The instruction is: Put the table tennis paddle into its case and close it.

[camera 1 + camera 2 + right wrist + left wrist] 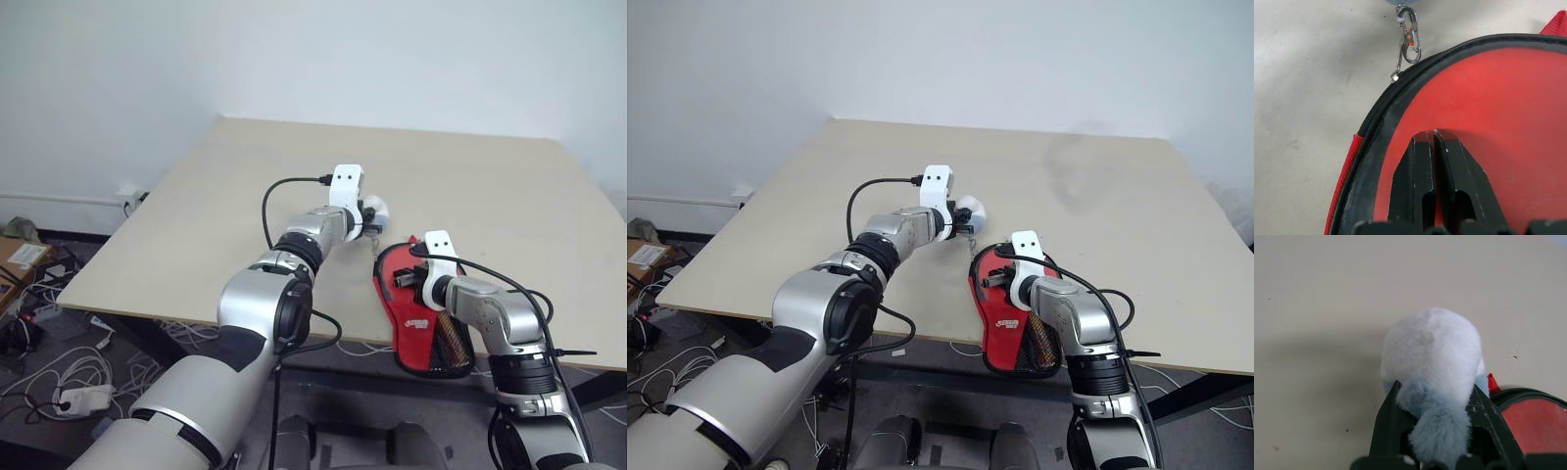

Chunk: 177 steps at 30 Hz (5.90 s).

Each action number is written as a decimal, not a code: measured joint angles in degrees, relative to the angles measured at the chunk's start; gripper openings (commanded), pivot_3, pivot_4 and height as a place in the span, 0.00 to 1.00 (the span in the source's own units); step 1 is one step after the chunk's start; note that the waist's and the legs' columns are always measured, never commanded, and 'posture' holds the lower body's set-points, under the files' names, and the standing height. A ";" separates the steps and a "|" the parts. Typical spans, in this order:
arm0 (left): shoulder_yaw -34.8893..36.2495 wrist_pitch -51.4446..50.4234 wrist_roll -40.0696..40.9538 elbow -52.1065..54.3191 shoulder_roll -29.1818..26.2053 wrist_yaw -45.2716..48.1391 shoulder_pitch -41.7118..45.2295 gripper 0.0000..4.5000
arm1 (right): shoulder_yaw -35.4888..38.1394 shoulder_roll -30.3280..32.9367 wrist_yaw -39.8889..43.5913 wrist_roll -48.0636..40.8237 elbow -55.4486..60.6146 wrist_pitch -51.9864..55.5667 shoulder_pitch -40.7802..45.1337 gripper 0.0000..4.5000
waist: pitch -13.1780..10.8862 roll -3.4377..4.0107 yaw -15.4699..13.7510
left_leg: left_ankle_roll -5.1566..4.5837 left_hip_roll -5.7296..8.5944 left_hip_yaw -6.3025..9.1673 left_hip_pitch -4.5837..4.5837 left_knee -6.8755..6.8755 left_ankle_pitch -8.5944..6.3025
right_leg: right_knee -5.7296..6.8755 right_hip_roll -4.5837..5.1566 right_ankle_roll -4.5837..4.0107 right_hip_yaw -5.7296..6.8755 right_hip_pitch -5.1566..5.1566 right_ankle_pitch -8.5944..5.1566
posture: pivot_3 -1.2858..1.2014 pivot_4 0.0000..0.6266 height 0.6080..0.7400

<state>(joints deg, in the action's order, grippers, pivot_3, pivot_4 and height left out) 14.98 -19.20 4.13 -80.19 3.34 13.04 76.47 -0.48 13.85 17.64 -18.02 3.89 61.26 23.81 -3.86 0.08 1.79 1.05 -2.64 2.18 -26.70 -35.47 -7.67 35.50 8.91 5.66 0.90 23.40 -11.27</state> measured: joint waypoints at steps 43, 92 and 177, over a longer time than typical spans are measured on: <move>-5.11 8.68 -12.33 -0.43 5.87 -5.39 1.26 0.15 | 1.35 -1.54 -1.95 -0.50 11.27 5.83 -6.45 0.04 | 0.19 -0.22 -0.55 | 0.01 -0.01 -0.03 0.02 0.46 0.00 | -0.59 0.01 0.00 0.07 -0.08 0.02 | 0.52 0.00 0.61; -22.79 19.94 -22.91 -2.00 6.93 -7.78 -0.11 0.15 | 1.35 -3.04 -3.99 0.12 10.66 3.59 -6.84 0.04 | 0.20 -0.19 -0.46 | -0.01 -0.12 -0.02 -0.37 0.58 -0.01 | -0.70 0.01 -0.05 0.29 0.04 0.05 | 0.52 0.00 0.61; -34.40 -12.51 -5.84 43.72 4.06 26.12 -29.49 0.70 | 8.95 6.84 1.81 2.75 -26.92 -15.71 22.63 0.87 | 0.75 1.02 -0.52 | -1.35 -0.59 -1.57 0.13 -1.88 -1.78 | 1.41 -0.04 -2.19 4.50 0.10 -0.97 | 0.52 0.00 0.61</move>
<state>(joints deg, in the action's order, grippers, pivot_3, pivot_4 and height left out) -19.41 -31.71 -1.71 -36.47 7.40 39.16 46.97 8.46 20.69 19.45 -15.27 -23.03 45.55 46.44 -3.11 1.10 1.27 -0.30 -3.24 0.61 -26.57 -37.35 -9.45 36.91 8.86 3.47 5.39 23.50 -12.24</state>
